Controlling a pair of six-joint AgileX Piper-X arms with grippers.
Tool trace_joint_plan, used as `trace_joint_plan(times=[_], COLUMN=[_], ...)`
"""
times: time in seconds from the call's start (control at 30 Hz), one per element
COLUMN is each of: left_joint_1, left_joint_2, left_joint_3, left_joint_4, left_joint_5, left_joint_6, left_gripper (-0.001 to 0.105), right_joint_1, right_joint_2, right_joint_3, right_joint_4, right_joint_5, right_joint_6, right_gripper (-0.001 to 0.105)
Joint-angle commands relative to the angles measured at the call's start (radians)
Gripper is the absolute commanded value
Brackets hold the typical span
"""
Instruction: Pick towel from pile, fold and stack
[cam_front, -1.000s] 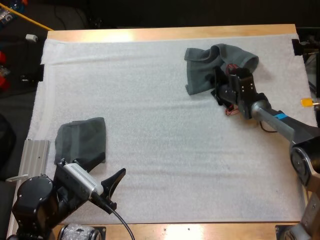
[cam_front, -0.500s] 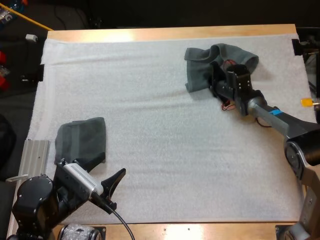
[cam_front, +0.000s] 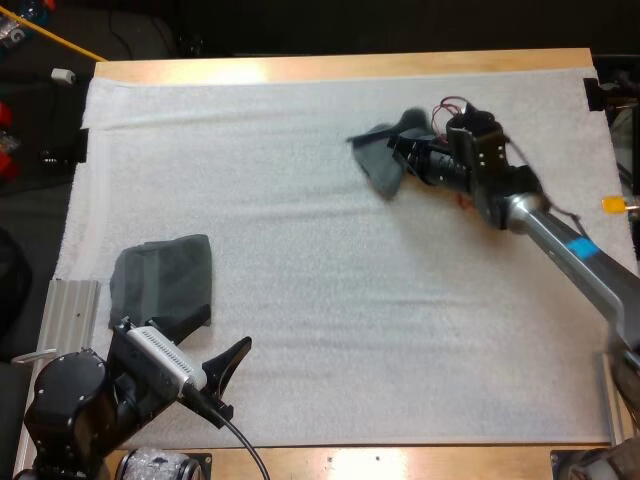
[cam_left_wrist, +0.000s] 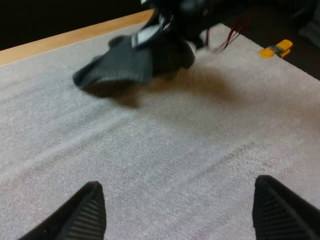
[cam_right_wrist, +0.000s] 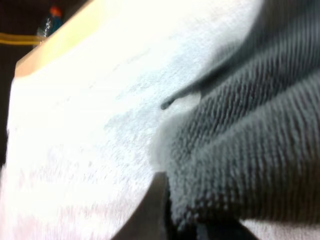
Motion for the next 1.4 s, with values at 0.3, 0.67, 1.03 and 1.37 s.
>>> trace_joint_plan(times=[0.3, 0.67, 1.03, 1.37], left_joint_1=[-0.004, -0.004, -0.004, -0.004], left_joint_2=[0.003, 0.003, 0.003, 0.003], left_joint_3=[-0.006, -0.006, -0.006, -0.006], left_joint_4=[0.006, 0.043, 0.049, 0.049], left_joint_5=[0.007, 0.007, 0.007, 0.007], left_joint_6=[-0.009, -0.009, -0.009, -0.009], left_gripper=[0.06, 0.06, 0.06, 0.06], right_joint_1=[0.034, 0.034, 0.048, 0.296], right_joint_2=[-0.42, -0.683, -0.79, -0.759], right_joint_3=[-0.012, -0.012, -0.012, 0.041], right_joint_4=[0.325, 0.702, 1.018, 1.077], right_joint_5=[0.086, -0.035, -0.311, -0.206], right_joint_6=[-0.402, -0.4, -0.383, -0.333], right_gripper=[0.0, 0.0, 0.0, 0.0])
